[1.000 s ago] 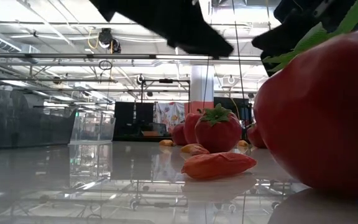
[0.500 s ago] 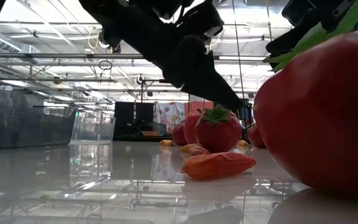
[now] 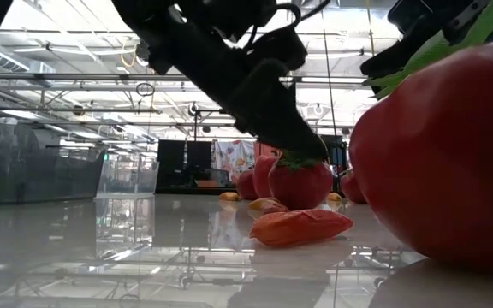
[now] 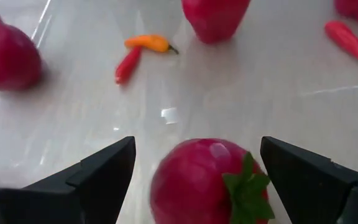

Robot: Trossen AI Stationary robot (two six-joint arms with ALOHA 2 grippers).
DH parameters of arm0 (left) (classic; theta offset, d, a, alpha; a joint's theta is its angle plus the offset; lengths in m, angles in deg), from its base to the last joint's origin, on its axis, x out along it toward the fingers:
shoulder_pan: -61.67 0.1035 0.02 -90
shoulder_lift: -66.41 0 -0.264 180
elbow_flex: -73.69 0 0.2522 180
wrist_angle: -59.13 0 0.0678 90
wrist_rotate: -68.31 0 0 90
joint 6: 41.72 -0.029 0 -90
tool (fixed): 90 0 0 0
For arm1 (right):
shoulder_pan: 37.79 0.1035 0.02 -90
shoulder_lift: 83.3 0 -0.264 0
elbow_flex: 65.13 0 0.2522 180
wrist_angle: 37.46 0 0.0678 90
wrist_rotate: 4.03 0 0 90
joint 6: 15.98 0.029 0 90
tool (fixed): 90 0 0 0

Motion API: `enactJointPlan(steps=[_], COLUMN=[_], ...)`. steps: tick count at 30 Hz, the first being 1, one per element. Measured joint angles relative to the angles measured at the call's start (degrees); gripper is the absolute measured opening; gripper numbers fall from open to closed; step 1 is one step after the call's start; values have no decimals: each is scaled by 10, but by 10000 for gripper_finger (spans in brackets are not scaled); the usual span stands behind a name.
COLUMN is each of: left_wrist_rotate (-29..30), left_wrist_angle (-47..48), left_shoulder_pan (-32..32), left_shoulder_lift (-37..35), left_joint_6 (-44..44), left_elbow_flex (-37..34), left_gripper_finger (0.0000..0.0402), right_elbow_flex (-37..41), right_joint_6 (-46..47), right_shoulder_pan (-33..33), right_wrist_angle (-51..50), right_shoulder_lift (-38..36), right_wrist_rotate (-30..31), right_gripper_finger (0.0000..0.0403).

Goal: Sort produce into baskets
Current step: Put the tomato into the transparent bin

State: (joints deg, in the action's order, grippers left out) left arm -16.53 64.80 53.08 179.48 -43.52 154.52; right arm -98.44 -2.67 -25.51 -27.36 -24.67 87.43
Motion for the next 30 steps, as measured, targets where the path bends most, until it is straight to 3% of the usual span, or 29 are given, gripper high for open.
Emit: enactJointPlan(steps=[21,30], left_wrist_rotate=[2,2], left_wrist_angle=[14,13], left_shoulder_pan=[-1,0], left_shoulder_lift=[27,27], left_joint_6=[0,-4], left_elbow_flex=[-1,-1], left_gripper_finger=[350,296], right_elbow_flex=[0,0], right_joint_6=[-23,-23], right_shoulder_pan=[-18,-18], right_wrist_angle=[17,16], right_shoulder_lift=[0,0], right_wrist_rotate=[1,1], right_gripper_finger=[0,0])
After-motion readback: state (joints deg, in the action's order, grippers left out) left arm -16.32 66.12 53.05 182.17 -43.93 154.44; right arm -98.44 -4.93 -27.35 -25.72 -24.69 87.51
